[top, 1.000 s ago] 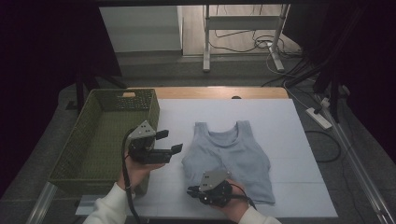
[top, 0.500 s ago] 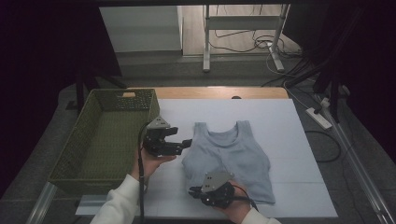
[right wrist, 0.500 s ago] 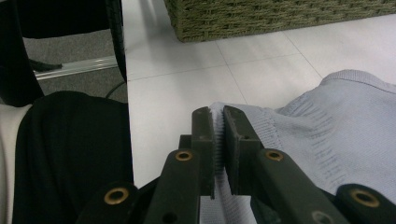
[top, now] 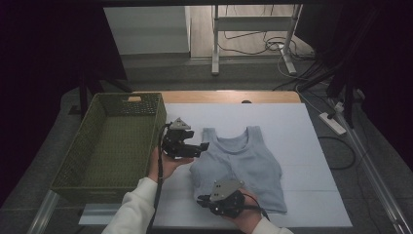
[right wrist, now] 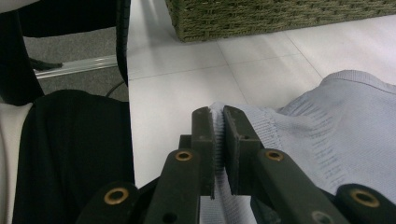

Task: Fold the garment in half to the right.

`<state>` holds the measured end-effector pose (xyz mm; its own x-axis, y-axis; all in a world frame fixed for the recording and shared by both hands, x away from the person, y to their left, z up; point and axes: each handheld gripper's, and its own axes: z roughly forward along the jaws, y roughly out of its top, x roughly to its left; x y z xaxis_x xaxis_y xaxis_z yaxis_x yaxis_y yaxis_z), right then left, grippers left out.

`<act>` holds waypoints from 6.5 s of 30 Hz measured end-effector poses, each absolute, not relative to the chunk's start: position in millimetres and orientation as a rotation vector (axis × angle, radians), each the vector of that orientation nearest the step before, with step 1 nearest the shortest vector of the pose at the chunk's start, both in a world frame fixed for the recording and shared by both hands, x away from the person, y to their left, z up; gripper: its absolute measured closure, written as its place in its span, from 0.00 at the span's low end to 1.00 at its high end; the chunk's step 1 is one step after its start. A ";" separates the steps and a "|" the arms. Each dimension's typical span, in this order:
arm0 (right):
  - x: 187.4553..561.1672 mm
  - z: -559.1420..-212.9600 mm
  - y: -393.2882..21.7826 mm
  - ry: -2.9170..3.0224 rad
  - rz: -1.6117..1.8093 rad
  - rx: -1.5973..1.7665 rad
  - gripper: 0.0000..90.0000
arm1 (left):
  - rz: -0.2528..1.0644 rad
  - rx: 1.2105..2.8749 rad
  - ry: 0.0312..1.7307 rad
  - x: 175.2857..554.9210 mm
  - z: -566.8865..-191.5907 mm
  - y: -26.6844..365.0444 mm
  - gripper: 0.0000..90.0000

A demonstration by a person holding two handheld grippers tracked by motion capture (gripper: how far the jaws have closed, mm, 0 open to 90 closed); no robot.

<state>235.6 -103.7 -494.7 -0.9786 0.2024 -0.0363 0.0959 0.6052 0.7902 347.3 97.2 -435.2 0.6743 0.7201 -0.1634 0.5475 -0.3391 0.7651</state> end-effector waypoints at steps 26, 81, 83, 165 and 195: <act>235.0 -495.7 -105.5 2.703 1.318 0.249 0.92 | 0.272 2.030 1.012 385.9 -452.6 81.5 0.29; 222.7 -491.9 -112.3 2.717 1.314 0.239 0.93 | 0.285 2.167 1.142 441.5 -518.0 81.9 0.36; 222.8 -492.1 -112.2 2.720 1.313 0.241 0.93 | 0.285 2.171 1.139 442.2 -519.4 81.0 0.36; 227.4 -478.3 -123.5 2.601 1.372 0.277 0.93 | 0.169 1.984 1.050 415.6 -487.5 91.8 0.91; 227.1 -456.7 -116.0 2.508 1.477 0.270 0.94 | 0.232 1.913 1.058 401.5 -450.9 102.0 0.92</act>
<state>227.1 -116.0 -456.7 -0.9593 0.2663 -0.0941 0.0469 0.4787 0.8767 401.5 102.0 -450.9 0.6146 0.7502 -0.2438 0.5796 -0.2198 0.7847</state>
